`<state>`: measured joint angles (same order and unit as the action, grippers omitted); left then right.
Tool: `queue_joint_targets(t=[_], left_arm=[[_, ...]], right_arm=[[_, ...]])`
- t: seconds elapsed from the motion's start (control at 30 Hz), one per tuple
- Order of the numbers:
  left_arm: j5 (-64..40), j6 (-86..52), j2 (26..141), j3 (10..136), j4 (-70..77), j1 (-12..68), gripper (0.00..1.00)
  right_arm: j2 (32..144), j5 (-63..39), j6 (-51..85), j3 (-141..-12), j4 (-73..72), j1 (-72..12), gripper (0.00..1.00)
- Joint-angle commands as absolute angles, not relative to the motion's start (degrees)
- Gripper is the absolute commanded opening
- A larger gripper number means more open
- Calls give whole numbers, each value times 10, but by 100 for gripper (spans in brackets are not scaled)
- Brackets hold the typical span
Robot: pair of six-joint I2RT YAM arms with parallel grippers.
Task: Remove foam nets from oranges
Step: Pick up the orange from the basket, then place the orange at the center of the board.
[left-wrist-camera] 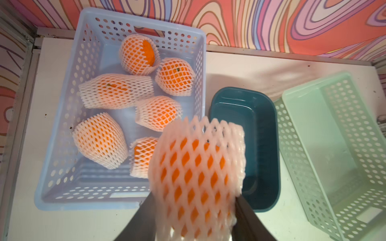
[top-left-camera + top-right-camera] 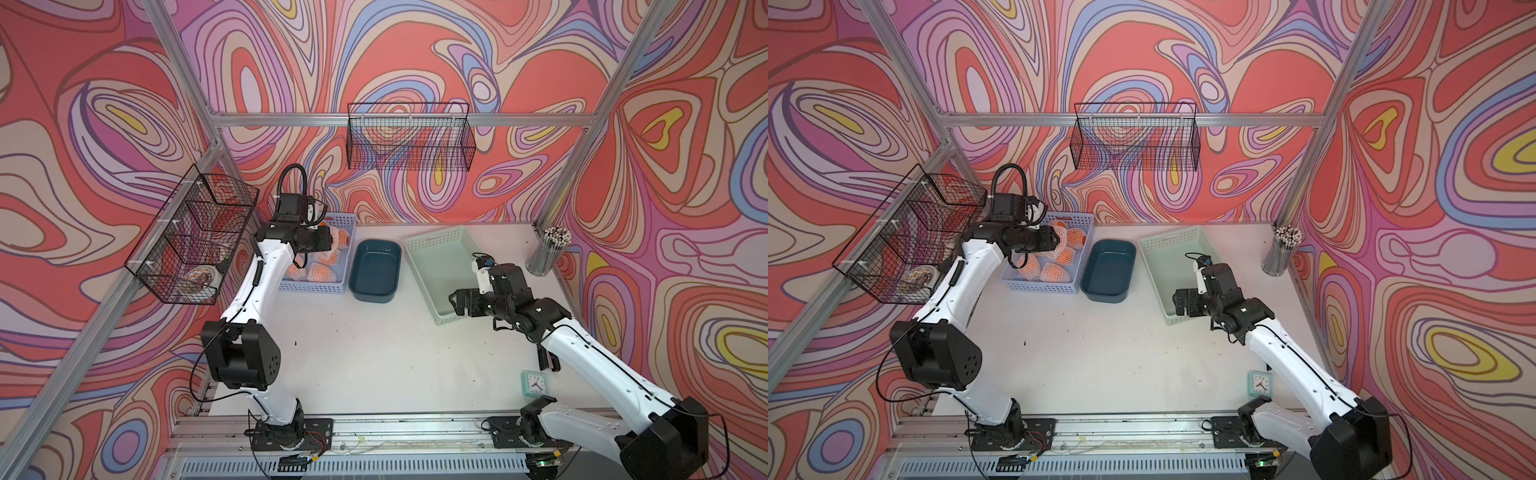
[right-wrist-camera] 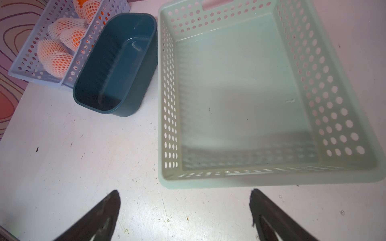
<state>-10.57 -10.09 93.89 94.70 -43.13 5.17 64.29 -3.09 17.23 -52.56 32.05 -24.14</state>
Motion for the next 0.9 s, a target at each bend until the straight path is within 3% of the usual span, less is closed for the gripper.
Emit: queue_joint_targets(t=[0.0, 0.33, 0.53, 0.87], left_arm=[[-124, -114, 888, 905, -452, 90, 51], [-122, -232, 671, 616, -362, 258, 54], [-66, -316, 575, 453, -314, 360, 54], [-7, -401, 584, 337, -207, 455, 55]], right_arm=[[640, -55, 187, -536, 309, -244, 98], [597, -161, 241, -493, 296, -246, 99], [577, -184, 282, -461, 291, -270, 98], [613, -131, 364, -437, 255, -374, 98]])
